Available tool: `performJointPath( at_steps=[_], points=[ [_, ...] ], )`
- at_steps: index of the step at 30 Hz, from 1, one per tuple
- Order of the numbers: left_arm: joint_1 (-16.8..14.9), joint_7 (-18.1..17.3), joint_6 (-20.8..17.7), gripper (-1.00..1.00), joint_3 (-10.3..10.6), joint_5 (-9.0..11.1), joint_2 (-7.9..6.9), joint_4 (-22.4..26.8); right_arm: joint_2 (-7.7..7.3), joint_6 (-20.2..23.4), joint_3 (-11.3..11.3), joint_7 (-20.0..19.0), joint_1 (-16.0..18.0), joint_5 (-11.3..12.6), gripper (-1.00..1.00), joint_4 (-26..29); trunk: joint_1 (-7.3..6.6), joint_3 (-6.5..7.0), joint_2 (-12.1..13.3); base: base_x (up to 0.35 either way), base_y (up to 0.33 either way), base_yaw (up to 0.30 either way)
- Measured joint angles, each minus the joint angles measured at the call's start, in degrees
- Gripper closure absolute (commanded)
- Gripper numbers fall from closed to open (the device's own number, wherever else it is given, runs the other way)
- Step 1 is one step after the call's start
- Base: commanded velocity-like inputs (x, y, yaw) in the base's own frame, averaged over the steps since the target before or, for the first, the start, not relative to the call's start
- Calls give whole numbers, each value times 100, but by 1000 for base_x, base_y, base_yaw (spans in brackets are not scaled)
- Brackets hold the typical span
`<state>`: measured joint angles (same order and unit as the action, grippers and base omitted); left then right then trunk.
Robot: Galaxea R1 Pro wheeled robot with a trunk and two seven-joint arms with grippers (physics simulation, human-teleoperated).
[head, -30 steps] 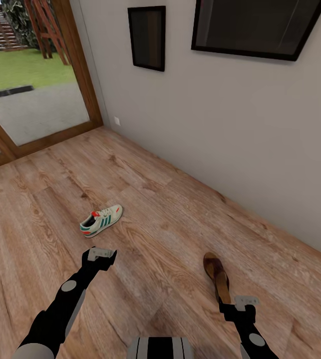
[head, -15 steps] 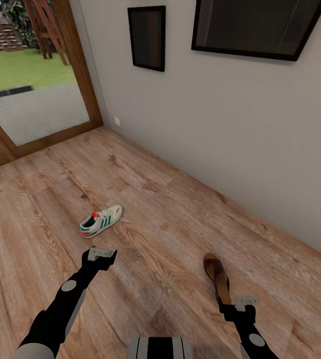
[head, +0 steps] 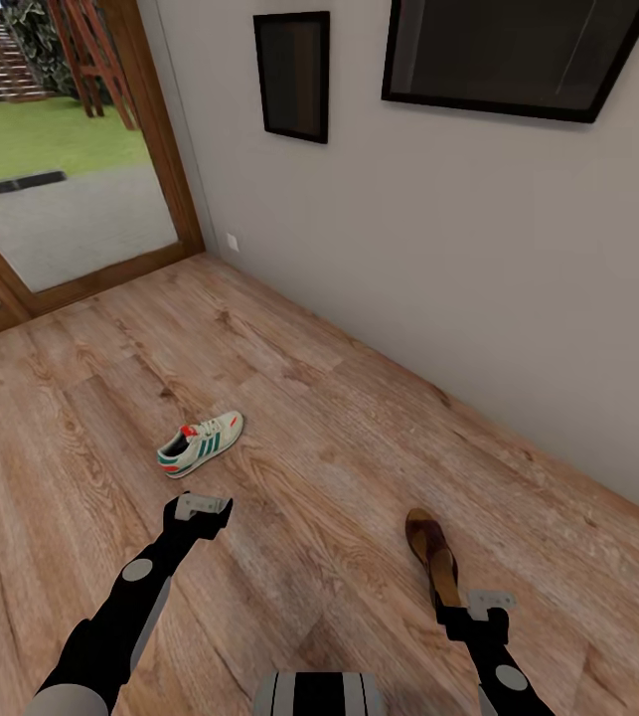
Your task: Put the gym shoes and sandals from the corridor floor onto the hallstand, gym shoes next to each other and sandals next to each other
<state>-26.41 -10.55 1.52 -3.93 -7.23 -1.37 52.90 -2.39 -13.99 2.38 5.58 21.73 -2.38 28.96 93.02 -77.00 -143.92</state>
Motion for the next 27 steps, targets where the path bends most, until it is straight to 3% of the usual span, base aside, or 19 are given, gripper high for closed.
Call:
performJointPath(
  at_steps=[13, 27],
  points=[
    [5, 0, 12, -100, 0, -6, -6, 38, 0, -1, 8, 0, 0, 1, -100, 0, -1, 0, 0, 100, 0, 0],
    [-1, 0, 7, -100, 0, -9, -8, 61, -8, -9, 17, 0, -1, 8, -100, 0, 0, -17, 0, 9, 0, 0]
  ],
)
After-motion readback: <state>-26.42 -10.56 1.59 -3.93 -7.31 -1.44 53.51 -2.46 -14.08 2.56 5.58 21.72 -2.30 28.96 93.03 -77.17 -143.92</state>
